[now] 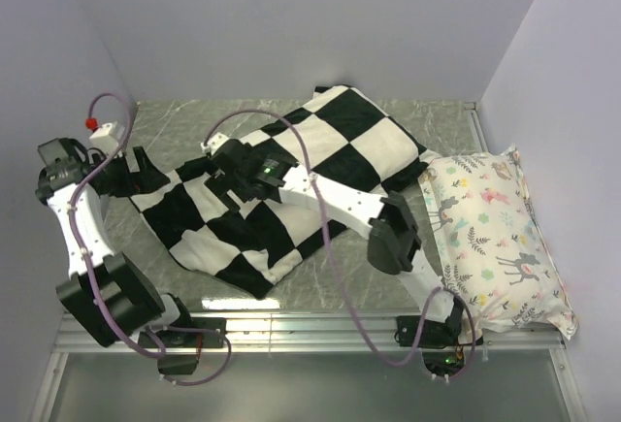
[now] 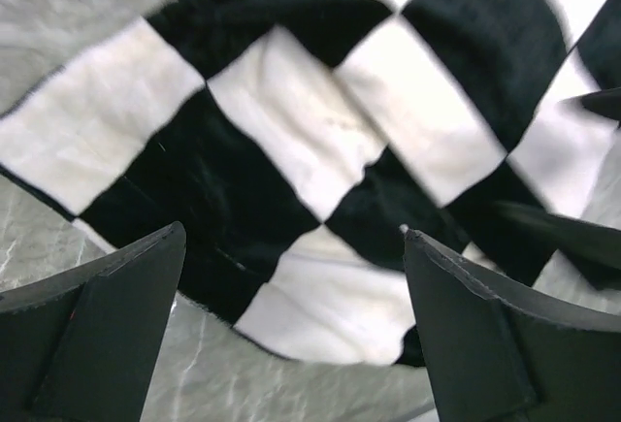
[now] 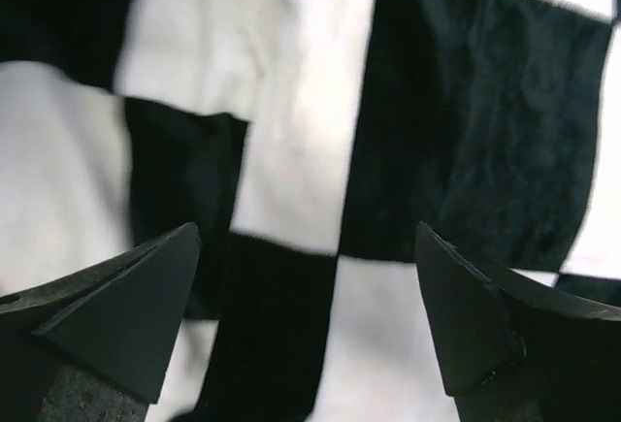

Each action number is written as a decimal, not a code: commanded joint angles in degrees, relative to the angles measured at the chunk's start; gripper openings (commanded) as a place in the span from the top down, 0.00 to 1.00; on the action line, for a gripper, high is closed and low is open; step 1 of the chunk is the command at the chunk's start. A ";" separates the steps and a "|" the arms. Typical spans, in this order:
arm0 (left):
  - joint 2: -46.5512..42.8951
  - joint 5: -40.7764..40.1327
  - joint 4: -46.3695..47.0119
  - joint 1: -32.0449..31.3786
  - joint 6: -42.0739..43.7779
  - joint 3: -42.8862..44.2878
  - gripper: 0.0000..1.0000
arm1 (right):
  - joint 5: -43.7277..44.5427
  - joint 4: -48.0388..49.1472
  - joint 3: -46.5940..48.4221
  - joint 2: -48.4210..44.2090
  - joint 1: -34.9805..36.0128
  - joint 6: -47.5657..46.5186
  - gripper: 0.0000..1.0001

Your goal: Put the pillow into the pillowcase

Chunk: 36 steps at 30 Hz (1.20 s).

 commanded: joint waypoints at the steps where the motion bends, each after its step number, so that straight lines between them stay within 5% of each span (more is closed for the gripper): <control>1: -5.17 8.10 6.96 2.40 -6.24 -1.32 0.01 | 8.19 -2.91 4.52 5.23 0.44 1.91 0.01; 9: -5.81 12.42 8.10 3.81 -9.59 -2.29 0.01 | 14.34 -1.41 7.33 14.28 1.58 0.77 0.00; 24: -5.46 11.19 13.29 3.99 -10.90 -6.15 0.01 | -0.24 -4.41 1.19 16.50 -0.35 0.06 0.00; 29: -6.33 10.49 15.83 3.99 -12.21 -7.90 0.01 | 3.00 -6.95 3.82 20.35 -0.61 -0.99 0.01; 31: -8.61 10.48 19.68 3.99 -13.71 -9.40 0.01 | 2.75 -8.88 5.84 22.55 -2.36 -0.12 0.11; 32: -9.66 10.48 20.92 3.99 -14.67 -11.49 0.01 | 1.53 -9.15 5.76 22.65 -3.15 1.28 0.33; 36: -17.73 11.36 27.60 3.81 -14.33 -18.18 0.01 | -4.88 -5.83 0.85 15.04 -5.97 2.00 0.87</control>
